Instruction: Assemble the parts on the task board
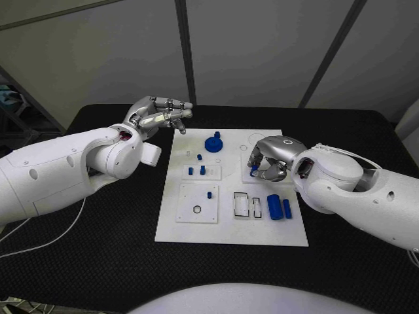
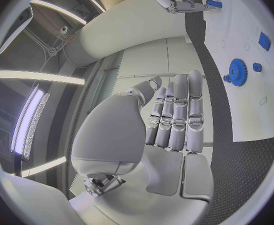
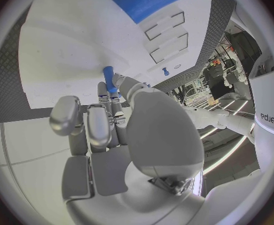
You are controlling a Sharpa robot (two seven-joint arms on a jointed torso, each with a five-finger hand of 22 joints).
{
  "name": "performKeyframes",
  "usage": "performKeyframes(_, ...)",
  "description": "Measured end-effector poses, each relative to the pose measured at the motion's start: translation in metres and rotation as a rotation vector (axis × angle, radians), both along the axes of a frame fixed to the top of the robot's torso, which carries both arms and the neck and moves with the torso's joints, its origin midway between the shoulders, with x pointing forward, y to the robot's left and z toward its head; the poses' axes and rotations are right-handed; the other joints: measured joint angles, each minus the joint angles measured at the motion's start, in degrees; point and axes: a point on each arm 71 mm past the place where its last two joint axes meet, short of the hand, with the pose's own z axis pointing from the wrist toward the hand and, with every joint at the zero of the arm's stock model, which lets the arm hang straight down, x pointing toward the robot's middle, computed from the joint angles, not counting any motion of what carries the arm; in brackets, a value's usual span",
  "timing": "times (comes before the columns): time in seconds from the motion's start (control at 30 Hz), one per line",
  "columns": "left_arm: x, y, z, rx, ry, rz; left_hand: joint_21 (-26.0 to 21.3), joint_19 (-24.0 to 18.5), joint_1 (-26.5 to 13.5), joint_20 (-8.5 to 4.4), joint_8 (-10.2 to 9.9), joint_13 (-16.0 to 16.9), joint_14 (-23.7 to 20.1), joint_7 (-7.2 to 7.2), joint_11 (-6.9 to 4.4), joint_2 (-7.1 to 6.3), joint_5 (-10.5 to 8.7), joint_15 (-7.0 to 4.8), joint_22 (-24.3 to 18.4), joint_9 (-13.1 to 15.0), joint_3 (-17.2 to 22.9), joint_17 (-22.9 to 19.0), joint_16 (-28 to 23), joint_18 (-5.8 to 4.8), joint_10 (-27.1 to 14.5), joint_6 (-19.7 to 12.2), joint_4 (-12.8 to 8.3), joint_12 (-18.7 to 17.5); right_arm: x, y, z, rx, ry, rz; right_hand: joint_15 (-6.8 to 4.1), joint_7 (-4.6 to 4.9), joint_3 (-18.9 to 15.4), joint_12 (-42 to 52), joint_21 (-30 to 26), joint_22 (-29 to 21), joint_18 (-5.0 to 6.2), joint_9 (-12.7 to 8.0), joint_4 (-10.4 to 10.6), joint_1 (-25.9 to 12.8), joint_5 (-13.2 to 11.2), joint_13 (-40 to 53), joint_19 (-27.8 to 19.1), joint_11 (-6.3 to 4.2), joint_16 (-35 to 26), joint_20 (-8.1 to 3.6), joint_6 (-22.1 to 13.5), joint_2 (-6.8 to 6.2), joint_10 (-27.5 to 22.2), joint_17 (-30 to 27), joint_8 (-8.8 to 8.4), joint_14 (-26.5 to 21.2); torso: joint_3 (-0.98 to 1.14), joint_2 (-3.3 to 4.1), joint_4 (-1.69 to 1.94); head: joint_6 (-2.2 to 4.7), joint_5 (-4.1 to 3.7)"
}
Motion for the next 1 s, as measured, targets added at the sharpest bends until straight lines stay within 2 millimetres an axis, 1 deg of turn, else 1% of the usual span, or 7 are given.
performKeyframes(0.17, 0.0, 0.0, 0.0, 0.0, 0.0, 0.0, 0.0, 0.0, 0.0, 0.0, 0.0, 0.0, 0.0, 0.0, 0.0, 0.0, 0.0, 0.0, 0.0, 0.0, 0.0, 0.0, 0.0, 0.0, 0.0, 0.0, 0.0, 0.0, -0.001, 0.002, 0.001, 0.008, -0.006, 0.004, -0.65, -0.62, 0.3, 0.7, 0.7, 1.2, 0.0, 0.4, -0.3, 0.4, -0.2, 0.5, 0.7, -0.65, 0.5, -0.66, 2.6, 0.38, 3.2, 0.5, 1.06, 0.0, 0.0, 0.0, 0.0, -0.02, 0.0)
performKeyframes(0.23, 0.0, 0.0, 0.0, 0.0, 0.0, 0.0, 0.0, 0.0, 0.0, 0.0, 0.0, 0.0, 0.0, 0.0, 0.0, 0.0, 0.0, 0.0, 0.0, 0.0, 0.0, 0.0, 0.0, 0.01, 0.0, 0.0, 0.0, 0.0, -0.002, 0.002, 0.002, 0.015, -0.011, 0.006, -1.12, -0.8, 0.4, 0.9, 1.2, 1.7, 0.0, 0.5, -0.5, 0.6, -0.2, 0.8, 1.0, -0.54, 0.5, -1.02, 3.5, 0.61, 3.5, 0.6, 1.5, 0.1, 0.0, 0.0, 0.0, -0.03, -0.03)
performKeyframes(0.37, 0.0, 0.0, 0.0, 0.0, 0.0, 0.0, 0.0, 0.0, 0.0, 0.0, 0.0, 0.0, 0.0, 0.0, 0.0, 0.0, 0.0, 0.0, 0.0, 0.0, 0.2, 0.0, 0.0, 0.0, 0.0, 0.0, -0.2, 0.0, -0.003, 0.003, 0.004, 0.029, -0.022, 0.007, -1.12, -1.0, 0.7, 1.0, 1.7, 2.5, 0.0, 0.8, -1.1, 1.2, -0.7, 1.2, 1.3, -0.17, 0.7, -1.34, 4.6, 1.2, 3.9, 0.8, 1.89, 0.1, 0.0, 0.0, 0.0, -0.04, -0.04)
performKeyframes(0.63, 0.0, 0.0, 0.0, 0.001, 0.001, 0.001, 0.0, 0.0, 0.0, 0.0, 0.0, 0.0, 0.0, 0.0, 0.0, 0.0, 0.0, 0.0, 0.0, 0.0, 0.2, 0.0, 0.0, 0.0, 0.0, 0.0, -0.2, 0.0, -0.009, 0.003, 0.01, 0.063, -0.053, 0.012, -1.31, -1.04, 1.1, 1.0, 2.0, 3.0, 0.0, 1.2, -1.6, 1.6, -1.2, 1.5, 1.6, -0.02, 0.7, -1.22, 4.7, 1.57, 4.2, 0.9, 2.04, -0.1, 0.01, 0.0, -0.04, -0.04, -0.05)
performKeyframes(0.73, 0.001, 0.0, 0.0, 0.001, 0.001, 0.001, 0.0, 0.0, 0.0, 0.0, 0.0, 0.0, 0.0, 0.0, 0.0, 0.0, 0.0, 0.0, 0.0, 0.0, 0.2, 0.0, 0.0, 0.0, 0.0, 0.0, -0.2, 0.0, -0.014, 0.005, 0.015, 0.079, -0.067, 0.024, -1.31, -1.04, 1.2, 0.6, 2.0, 3.1, 0.0, 1.1, -2.0, 1.6, -1.2, 1.5, 1.9, -0.02, 1.0, -1.43, 4.7, 1.57, 4.2, 0.9, 2.04, -0.1, 0.0, -0.02, -0.04, -0.03, -0.05)
performKeyframes(0.87, 0.001, 0.0, -0.001, 0.001, 0.001, 0.002, 0.0, 0.0, 0.0, 0.0, 0.0, 0.0, 0.0, 0.0, 0.0, 0.0, 0.0, 0.0, 0.0, 0.0, 0.2, 0.0, 0.0, 0.0, 0.0, 0.0, -0.2, 0.0, -0.025, 0.011, 0.023, 0.107, -0.084, 0.053, -1.31, -1.04, 1.2, 0.5, 2.0, 3.3, 0.0, 1.0, -2.0, 1.7, -1.3, 1.6, 1.9, -0.02, 1.0, -1.43, 4.7, 1.73, 4.2, 0.9, 2.04, -0.1, -0.02, -0.06, -0.04, 0.06, -0.01)
performKeyframes(1.0, 0.001, 0.0, -0.001, 0.001, 0.001, 0.002, 0.0, 0.0, 0.0, 0.0, 0.0, 0.0, 0.0, 0.0, 0.0, 0.0, 0.0, 0.0, 0.1, 0.0, 0.2, 0.0, 0.0, 0.0, 0.0, 0.0, -0.2, 0.0, -0.037, 0.023, 0.032, 0.146, -0.098, 0.097, -1.31, -1.04, 1.4, 0.3, 2.3, 3.3, 0.0, 0.9, -2.2, 1.7, -1.5, 1.6, 1.9, -0.02, 1.0, -1.43, 4.7, 1.73, 4.2, 0.9, 2.04, -0.1, -0.03, -0.06, -0.03, 0.12, 0.05)
